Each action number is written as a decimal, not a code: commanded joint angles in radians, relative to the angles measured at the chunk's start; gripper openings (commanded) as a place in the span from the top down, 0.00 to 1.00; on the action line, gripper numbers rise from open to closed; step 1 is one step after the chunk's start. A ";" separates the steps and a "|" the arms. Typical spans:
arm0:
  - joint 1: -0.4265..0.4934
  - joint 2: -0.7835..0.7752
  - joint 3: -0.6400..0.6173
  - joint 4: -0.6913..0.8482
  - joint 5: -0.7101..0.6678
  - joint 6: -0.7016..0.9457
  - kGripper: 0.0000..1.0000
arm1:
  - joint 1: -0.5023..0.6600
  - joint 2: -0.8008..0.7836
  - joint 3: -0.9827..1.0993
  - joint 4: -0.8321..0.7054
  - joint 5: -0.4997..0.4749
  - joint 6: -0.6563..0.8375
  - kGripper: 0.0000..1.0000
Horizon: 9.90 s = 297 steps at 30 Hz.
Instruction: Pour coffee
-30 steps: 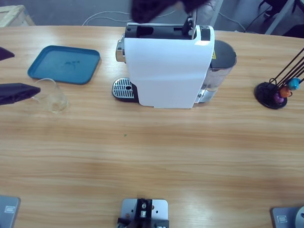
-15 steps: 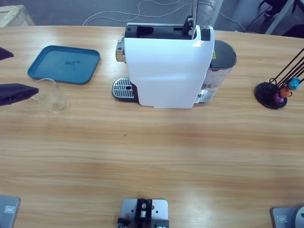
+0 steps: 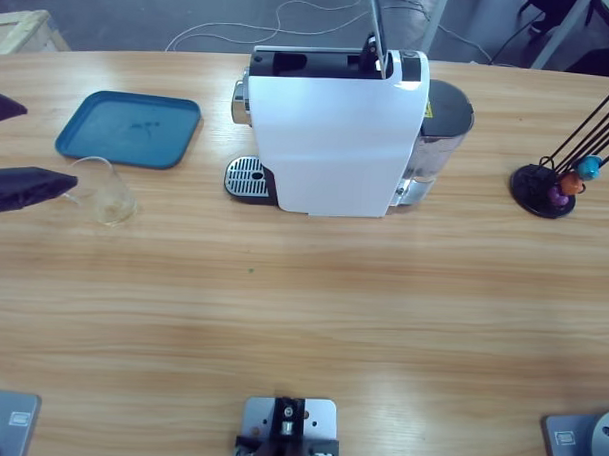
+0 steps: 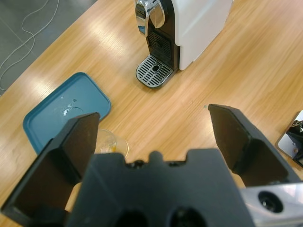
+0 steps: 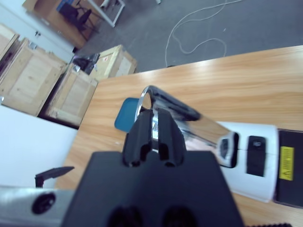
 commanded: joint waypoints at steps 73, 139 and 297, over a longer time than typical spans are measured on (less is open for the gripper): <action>0.008 0.614 0.542 -0.812 0.607 -0.746 0.68 | 0.253 -0.602 0.474 0.669 -0.009 -0.436 0.00; 0.325 0.896 0.111 -0.898 -0.582 0.437 0.02 | 0.252 -0.540 0.348 0.783 -0.085 -0.428 0.00; 0.108 0.203 0.289 -0.433 -0.148 -0.195 0.00 | -0.059 -0.368 0.186 0.821 0.201 -0.532 0.00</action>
